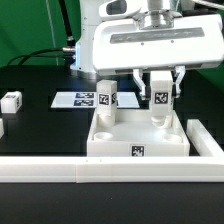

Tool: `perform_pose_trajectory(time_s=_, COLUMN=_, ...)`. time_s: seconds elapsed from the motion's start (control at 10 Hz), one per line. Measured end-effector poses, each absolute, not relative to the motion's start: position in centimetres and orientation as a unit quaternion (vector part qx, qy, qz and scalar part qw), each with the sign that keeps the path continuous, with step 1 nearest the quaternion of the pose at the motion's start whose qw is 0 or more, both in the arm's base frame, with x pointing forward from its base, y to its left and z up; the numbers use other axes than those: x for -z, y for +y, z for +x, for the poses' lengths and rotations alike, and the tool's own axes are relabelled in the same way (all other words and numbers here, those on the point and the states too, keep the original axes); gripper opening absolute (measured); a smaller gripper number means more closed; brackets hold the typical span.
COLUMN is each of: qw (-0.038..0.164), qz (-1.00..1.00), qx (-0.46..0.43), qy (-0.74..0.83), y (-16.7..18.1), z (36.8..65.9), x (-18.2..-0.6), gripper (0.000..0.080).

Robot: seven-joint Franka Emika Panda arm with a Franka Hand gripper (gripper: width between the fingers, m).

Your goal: Assemble square table

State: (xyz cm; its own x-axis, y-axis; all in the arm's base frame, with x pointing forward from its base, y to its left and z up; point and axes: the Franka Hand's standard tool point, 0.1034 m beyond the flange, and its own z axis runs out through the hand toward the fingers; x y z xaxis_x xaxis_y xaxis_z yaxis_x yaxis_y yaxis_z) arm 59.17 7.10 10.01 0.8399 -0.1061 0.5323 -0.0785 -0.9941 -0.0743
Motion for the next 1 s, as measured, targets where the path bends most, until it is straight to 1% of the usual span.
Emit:
perform_pose_trajectory(time_s=0.2, qw=0.020, qz=-0.955, qx=0.291, qy=0.049, y=7.0, z=59.2, x=-9.9, gripper=0.0282)
perform_pose_trajectory(time_s=0.3, qw=0.023, qz=-0.956, qx=0.288, qy=0.047, y=7.4, z=59.3, x=-9.7, gripper=0.0282)
perform_pose_trajectory(time_s=0.6, qw=0.023, qz=-0.956, qx=0.291, qy=0.043, y=8.0, z=59.3, x=-9.1, gripper=0.0282)
perform_pose_trajectory(time_s=0.9, qw=0.028, qz=-0.960, qx=0.278, qy=0.037, y=9.1, z=58.9, x=-8.0, gripper=0.0282)
perform_pose_trajectory(time_s=1.0, qw=0.027, qz=-0.959, qx=0.281, qy=0.036, y=9.1, z=58.8, x=-7.9, gripper=0.0282)
